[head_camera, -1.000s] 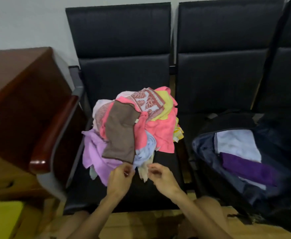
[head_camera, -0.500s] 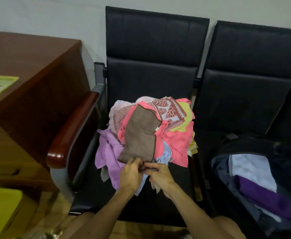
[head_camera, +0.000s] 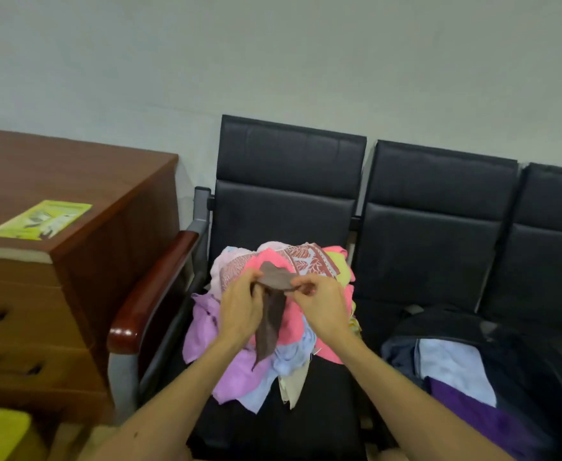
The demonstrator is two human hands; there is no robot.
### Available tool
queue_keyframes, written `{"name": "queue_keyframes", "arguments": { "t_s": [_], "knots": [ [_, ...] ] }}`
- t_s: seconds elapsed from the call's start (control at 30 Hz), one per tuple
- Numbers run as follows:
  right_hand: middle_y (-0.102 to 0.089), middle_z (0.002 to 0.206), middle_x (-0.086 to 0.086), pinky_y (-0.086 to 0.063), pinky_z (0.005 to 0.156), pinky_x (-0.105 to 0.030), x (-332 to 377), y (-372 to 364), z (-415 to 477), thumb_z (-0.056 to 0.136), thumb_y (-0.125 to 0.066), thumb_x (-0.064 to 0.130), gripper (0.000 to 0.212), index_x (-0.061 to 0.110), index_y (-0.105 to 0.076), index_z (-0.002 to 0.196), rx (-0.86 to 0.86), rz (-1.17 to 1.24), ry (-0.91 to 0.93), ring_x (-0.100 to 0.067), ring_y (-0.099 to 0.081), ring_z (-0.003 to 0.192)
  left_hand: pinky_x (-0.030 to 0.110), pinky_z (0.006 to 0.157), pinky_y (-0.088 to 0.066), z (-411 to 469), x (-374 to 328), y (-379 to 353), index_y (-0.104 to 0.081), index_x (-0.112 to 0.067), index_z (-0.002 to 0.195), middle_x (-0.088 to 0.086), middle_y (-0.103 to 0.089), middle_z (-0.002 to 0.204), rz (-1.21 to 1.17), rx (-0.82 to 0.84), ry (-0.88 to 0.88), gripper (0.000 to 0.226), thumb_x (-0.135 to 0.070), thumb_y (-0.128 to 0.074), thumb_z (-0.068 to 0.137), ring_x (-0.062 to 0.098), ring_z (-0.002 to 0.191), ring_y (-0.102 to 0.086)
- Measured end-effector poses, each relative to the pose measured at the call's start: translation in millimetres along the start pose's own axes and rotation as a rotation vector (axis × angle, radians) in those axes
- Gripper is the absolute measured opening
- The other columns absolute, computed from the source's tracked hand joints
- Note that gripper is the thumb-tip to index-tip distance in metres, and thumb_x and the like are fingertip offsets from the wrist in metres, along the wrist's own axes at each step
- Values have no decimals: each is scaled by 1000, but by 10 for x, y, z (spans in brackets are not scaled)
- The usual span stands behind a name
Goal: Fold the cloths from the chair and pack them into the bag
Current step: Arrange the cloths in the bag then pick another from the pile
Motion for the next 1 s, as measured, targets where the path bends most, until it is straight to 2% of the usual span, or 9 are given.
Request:
{"name": "queue_keyframes", "arguments": {
  "t_s": [0.17, 0.27, 0.33, 0.47, 0.57, 0.63, 0.73, 0.83, 1.0],
  "knots": [
    [-63, 78, 3, -47, 70, -28, 910, 783, 63, 86, -73, 26, 9, 19, -69, 87, -242, -58, 253, -13, -58, 76, 22, 77, -51, 231, -1100, 466, -66, -22, 95, -13, -69, 84, -151, 7, -209, 13, -15, -55, 96, 3, 83, -65],
    [-52, 96, 3, -42, 81, -22, 1348, 1145, -38, 93, -65, 29, 6, 24, -63, 95, -330, -118, 374, -11, -49, 93, 19, 69, -46, 242, -1630, 636, -66, -23, 93, -13, -66, 78, -159, 51, -318, 12, -23, -56, 99, 3, 76, -62],
    [-50, 103, 5, -42, 87, -25, 1558, 1349, -171, 97, -58, 29, 4, 26, -59, 100, -381, -105, 400, -11, -49, 100, 23, 68, -47, 186, -1892, 701, -66, -23, 93, -10, -66, 79, -162, 98, -379, 14, -27, -54, 100, 7, 77, -62],
    [-62, 95, 7, -53, 84, -37, 1585, 1463, -313, 104, -45, 29, 8, 26, -53, 104, -332, 55, 312, -11, -61, 91, 31, 77, -51, -19, -2129, 705, -66, -25, 96, -12, -68, 86, -123, 210, -438, 15, -33, -54, 100, 7, 83, -64],
    [-64, 94, 2, -56, 82, -45, 1455, 1510, -399, 104, -44, 32, 12, 26, -53, 100, -287, 140, 227, -17, -64, 91, 31, 82, -53, -228, -2059, 620, -68, -26, 97, -13, -71, 91, -136, 366, -398, 12, -36, -65, 94, 6, 87, -67],
    [-65, 96, -1, -56, 78, -34, 1397, 1504, -463, 103, -46, 31, 12, 24, -56, 100, -181, 195, 195, -17, -66, 93, 35, 87, -57, -410, -1921, 515, -69, -18, 109, -7, -73, 102, -154, 585, -298, 27, -35, -72, 89, 10, 95, -69],
    [-66, 97, 2, -50, 76, -24, 1352, 1520, -555, 102, -50, 33, 15, 22, -61, 102, -41, 127, 222, -9, -65, 91, 19, 90, -53, -761, -1635, 392, -57, -20, 128, -9, -66, 119, 12, 949, -131, 50, -36, -75, 85, 5, 107, -64],
    [-66, 94, 3, -46, 71, -20, 1251, 1627, -620, 102, -49, 32, 15, 24, -61, 99, -22, 89, 238, -6, -63, 86, 15, 87, -52, -1001, -1283, 418, -61, -8, 129, 2, -69, 123, 184, 1198, 0, 45, -26, -72, 90, 14, 111, -66],
    [-66, 90, 1, -49, 63, -16, 877, 1886, -676, 103, -47, 28, 17, 17, -60, 102, -90, 129, 148, -4, -63, 76, 23, 93, -52, -1014, -1056, 662, -69, -9, 116, 1, -73, 114, 175, 1294, 47, 25, -20, -66, 94, 15, 110, -68]
  ]
}}
Point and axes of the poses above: each hand's wrist, its own z-axis towards the middle knuckle, its own y-axis out of the back of the hand, x = y × z, the point moved 8 cm from there along z, towards the middle knuckle
